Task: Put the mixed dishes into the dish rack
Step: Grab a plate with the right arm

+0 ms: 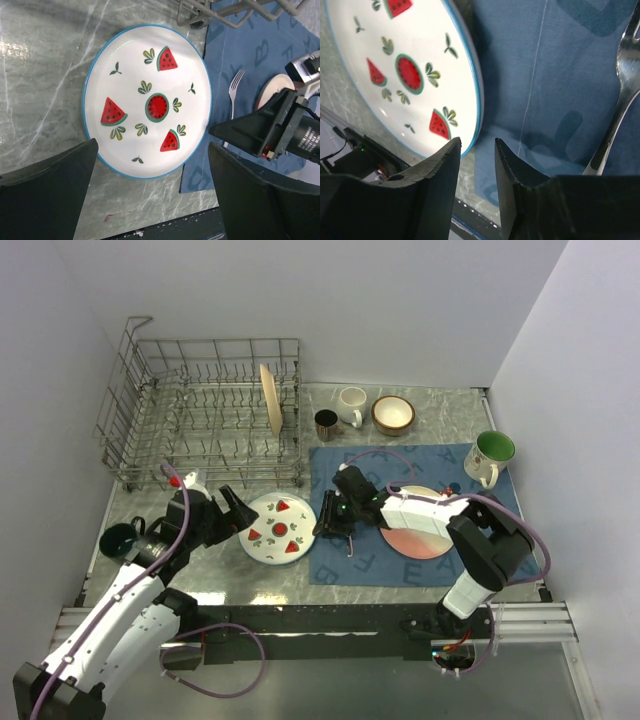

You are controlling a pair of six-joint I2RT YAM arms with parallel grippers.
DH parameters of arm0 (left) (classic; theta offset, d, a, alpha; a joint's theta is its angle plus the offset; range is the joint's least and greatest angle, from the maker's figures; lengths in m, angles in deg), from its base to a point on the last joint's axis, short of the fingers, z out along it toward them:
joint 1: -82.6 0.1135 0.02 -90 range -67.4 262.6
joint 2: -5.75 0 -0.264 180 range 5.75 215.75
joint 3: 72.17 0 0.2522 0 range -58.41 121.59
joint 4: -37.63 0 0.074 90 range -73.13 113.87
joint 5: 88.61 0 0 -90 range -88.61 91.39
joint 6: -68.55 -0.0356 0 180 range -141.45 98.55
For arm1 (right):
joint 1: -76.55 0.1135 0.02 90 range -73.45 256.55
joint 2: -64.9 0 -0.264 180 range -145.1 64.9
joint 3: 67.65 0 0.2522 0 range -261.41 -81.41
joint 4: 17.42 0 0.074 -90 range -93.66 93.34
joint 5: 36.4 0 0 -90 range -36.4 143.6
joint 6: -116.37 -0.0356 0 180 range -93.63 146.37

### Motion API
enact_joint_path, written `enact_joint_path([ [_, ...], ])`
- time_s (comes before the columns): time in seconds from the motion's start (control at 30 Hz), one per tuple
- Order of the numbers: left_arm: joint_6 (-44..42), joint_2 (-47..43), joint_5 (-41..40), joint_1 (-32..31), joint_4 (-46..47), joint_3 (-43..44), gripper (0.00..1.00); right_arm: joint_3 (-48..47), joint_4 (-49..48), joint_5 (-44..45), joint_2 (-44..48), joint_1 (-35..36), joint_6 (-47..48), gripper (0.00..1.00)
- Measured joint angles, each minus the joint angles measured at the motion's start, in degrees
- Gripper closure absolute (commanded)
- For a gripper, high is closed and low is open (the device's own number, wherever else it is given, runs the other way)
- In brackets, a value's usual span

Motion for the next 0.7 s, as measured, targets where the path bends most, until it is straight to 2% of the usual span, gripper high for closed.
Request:
enact_joint_path([
  [0.17, 0.0, 0.8, 0.6, 0.0, 1.4, -0.4, 0.01, -1.2, -0.3, 0.1, -3.1, 0.2, 0.0, 0.65],
  [0.5, -0.1, 1.6, 1.9, 0.0, 3.1, -0.5, 0.01, -2.9, -1.2, 1.2, -5.5, 0.7, -0.8, 1.0],
  [0.7, -0.2, 3.1, 3.7, -1.0, 5.2, -0.6, 0.01, -3.3, -0.7, 2.3, -5.5, 1.0, -0.8, 1.0],
])
